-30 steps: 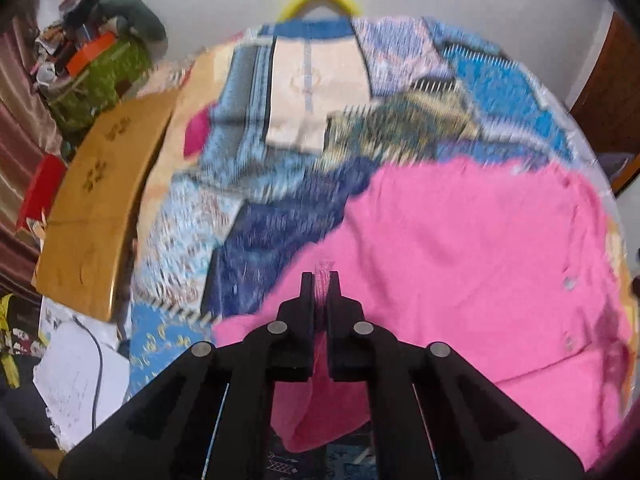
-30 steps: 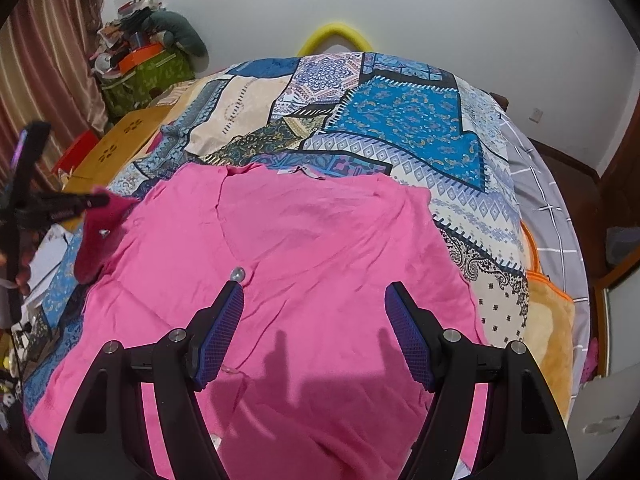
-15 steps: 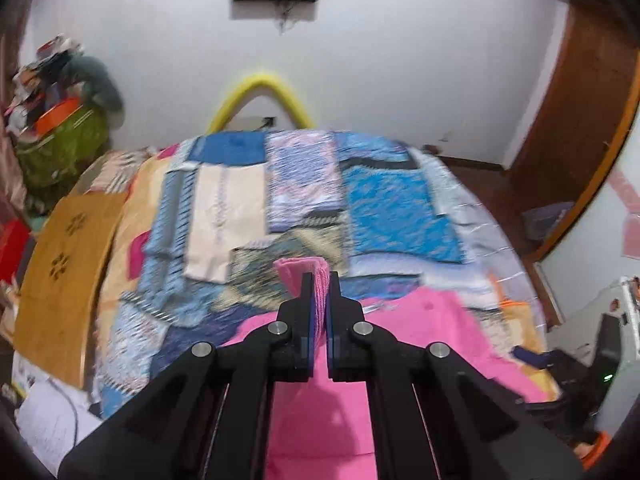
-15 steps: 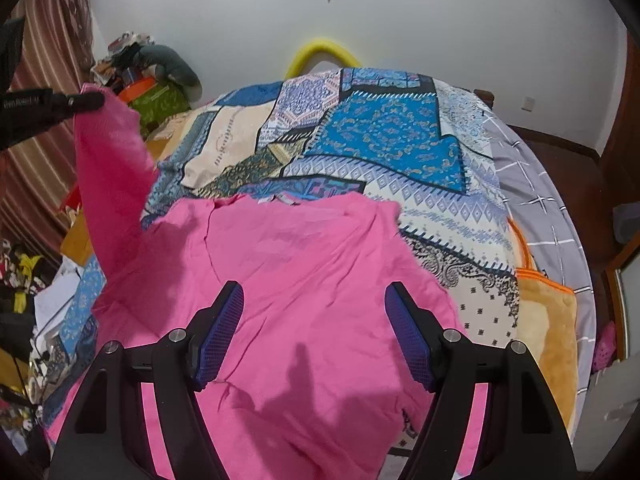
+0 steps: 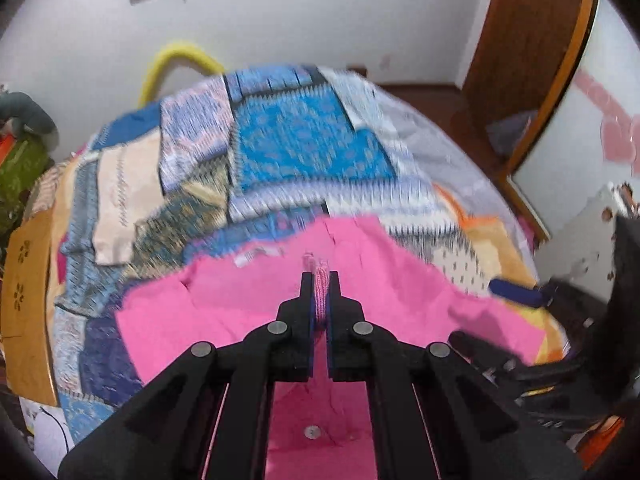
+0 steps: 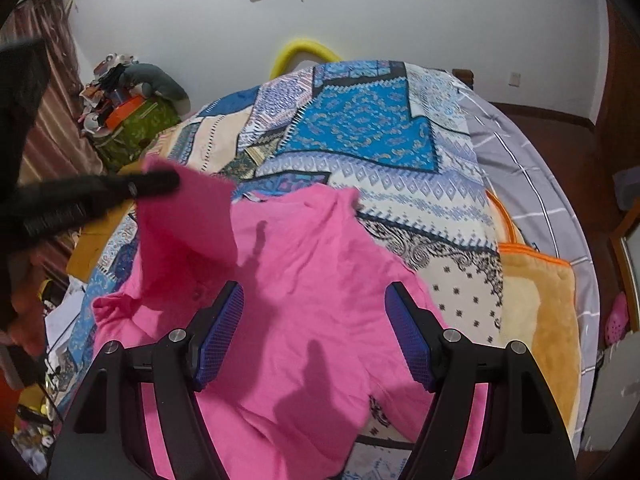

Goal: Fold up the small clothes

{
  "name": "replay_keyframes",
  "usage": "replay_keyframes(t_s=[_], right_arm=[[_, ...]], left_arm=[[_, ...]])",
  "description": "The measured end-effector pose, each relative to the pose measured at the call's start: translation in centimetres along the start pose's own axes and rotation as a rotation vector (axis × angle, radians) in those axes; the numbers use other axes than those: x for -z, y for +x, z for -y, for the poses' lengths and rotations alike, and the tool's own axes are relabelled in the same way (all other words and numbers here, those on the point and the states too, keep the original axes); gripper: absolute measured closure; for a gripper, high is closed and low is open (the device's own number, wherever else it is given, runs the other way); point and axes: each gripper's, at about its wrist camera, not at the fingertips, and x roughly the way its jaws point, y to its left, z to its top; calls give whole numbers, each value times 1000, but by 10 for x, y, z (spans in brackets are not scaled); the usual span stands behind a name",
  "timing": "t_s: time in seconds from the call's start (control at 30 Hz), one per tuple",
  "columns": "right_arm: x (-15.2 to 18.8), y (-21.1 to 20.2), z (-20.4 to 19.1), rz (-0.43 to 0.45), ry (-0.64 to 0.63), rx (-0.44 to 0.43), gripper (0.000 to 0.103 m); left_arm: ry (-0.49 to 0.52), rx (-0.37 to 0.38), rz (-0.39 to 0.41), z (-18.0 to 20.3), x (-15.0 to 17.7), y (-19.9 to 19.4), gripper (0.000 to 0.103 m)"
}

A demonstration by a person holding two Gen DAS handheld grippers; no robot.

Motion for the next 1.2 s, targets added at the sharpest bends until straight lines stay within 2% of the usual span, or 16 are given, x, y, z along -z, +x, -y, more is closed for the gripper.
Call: replay_keyframes(t_s=[0.17, 0.23, 0.27, 0.4, 0.5, 0.6, 0.7, 0.87, 0.97, 1.13, 1.2], right_arm=[[3, 0, 9, -15, 34, -19, 33], [2, 0, 9, -17, 45, -27, 33], [1, 1, 9, -20, 49, -31, 33], [-4, 6, 4, -33, 58, -51, 33], [-9, 11, -1, -44, 55, -64, 33], [-12, 20, -5, -60, 58, -77, 33], [-14, 33, -8, -86, 69, -99, 33], [-15, 55, -18, -121, 58, -114, 33], [-17, 68, -27, -139, 31, -117, 34], [-19, 90, -38, -177, -10, -121, 47], [-18, 99, -40, -194, -14, -118, 56]], left_arm=[[16, 18, -85, 4, 15, 22, 99], [31, 20, -104, 3, 19, 21, 91], [31, 19, -106, 0, 20, 19, 83], [14, -5, -50, -17, 20, 1, 54], [-11, -41, -14, -39, 19, -11, 44], [-35, -101, 4, -66, 23, -19, 42], [-84, -129, -8, -98, 33, -20, 41], [-162, -168, -59, -149, 58, -7, 41], [-178, -173, -89, -166, 70, 3, 41], [-198, -154, -133, -183, 85, 21, 41], [-194, -139, -151, -183, 89, 30, 41]])
